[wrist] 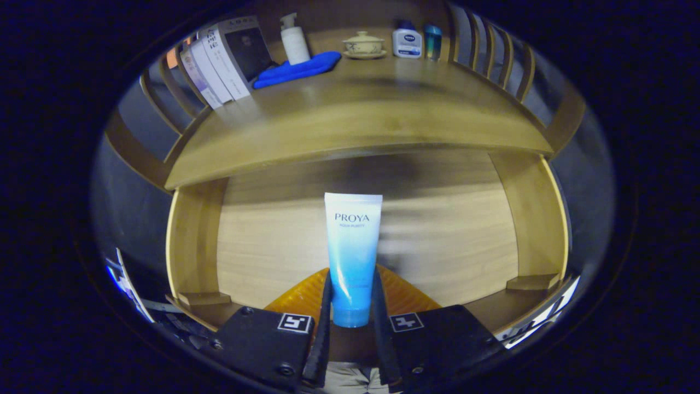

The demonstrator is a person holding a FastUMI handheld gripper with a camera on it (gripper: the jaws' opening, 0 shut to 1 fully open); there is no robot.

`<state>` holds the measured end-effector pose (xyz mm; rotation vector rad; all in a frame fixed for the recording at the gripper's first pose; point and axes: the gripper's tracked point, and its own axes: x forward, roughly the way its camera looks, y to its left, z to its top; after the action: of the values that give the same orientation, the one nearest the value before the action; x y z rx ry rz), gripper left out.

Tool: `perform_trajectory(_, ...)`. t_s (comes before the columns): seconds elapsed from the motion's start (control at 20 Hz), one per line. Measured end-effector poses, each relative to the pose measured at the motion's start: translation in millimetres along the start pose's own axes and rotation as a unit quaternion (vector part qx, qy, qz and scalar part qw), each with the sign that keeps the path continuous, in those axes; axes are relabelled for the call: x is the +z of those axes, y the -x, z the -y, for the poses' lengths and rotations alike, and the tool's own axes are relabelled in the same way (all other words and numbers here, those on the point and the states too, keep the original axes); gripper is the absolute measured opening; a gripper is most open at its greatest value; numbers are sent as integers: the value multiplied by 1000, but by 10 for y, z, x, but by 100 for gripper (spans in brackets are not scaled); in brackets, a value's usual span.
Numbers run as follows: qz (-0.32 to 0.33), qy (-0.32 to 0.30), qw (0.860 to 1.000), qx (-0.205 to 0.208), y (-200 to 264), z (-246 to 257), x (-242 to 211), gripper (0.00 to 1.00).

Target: Pull open the drawer, take out the items inside it, and place them on the countertop above the cabinet.

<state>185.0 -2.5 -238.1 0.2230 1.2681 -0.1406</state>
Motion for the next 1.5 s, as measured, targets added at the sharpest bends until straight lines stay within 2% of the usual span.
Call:
perform_trajectory(0.5,61,-3,998,17,616,27,451,39)
perform_trajectory(0.75,89,3,996,-2,753,69,792,39)
perform_trajectory(0.95,106,13,994,-14,742,4,1097,38)
perform_trajectory(1.15,106,-2,994,-12,663,-114,1370,38)
perform_trajectory(1.5,92,-4,995,-34,275,-232,1612,39)
